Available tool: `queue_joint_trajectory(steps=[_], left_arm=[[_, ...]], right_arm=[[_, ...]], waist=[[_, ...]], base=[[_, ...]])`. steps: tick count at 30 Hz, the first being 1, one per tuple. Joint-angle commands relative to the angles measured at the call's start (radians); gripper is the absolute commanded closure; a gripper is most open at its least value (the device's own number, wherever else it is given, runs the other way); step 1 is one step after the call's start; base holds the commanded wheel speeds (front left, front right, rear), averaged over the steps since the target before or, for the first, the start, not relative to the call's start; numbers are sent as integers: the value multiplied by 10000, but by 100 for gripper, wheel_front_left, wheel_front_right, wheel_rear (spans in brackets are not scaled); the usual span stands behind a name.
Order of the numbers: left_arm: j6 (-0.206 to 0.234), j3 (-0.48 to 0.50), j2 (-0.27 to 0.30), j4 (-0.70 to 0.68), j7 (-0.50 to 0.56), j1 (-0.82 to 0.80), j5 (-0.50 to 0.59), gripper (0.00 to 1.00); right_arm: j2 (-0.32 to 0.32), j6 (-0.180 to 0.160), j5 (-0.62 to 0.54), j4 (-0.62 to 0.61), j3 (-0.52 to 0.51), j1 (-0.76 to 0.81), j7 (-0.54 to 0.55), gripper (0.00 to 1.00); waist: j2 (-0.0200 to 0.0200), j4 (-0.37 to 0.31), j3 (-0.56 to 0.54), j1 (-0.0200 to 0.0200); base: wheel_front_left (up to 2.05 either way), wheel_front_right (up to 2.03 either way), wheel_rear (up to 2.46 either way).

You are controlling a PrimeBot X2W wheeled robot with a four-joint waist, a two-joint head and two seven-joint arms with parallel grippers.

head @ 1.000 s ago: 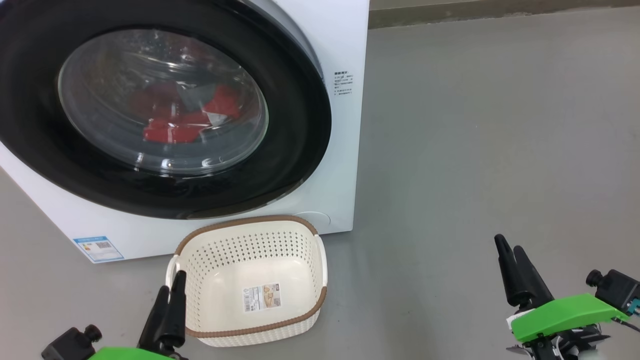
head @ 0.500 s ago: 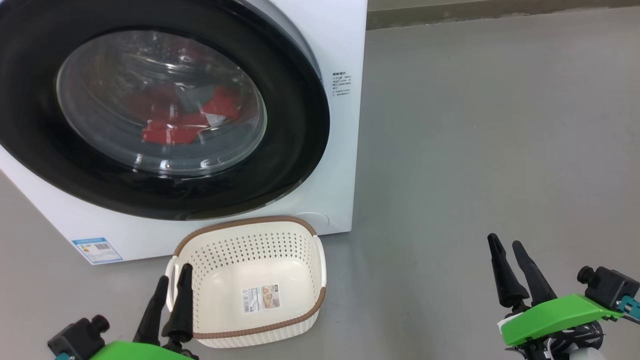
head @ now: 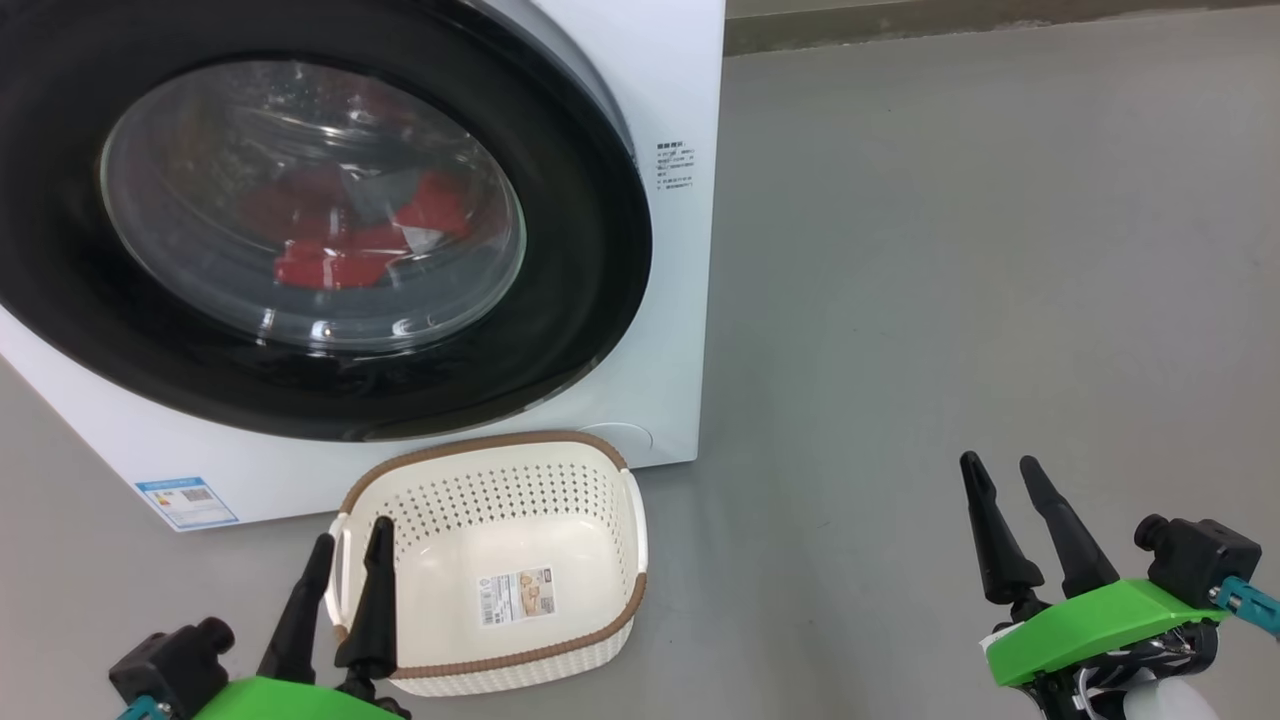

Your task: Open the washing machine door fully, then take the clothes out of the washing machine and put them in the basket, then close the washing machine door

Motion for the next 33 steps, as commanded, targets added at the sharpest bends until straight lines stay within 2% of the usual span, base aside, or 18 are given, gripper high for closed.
queue_joint_trajectory(steps=[1, 33], left_arm=[[65, 168, 169, -328, -180, -426, 472, 0], [489, 67, 210, -727, -1096, -780, 4261, 0]], right_arm=[[-134, 4, -489, -323, 212, -429, -200, 0], [-322, 6, -4125, -764, 742, -802, -1110, 0]], waist=[[0, -13, 9, -1], [0, -138, 357, -1]], base=[[0, 0, 0], [0, 0, 0]])
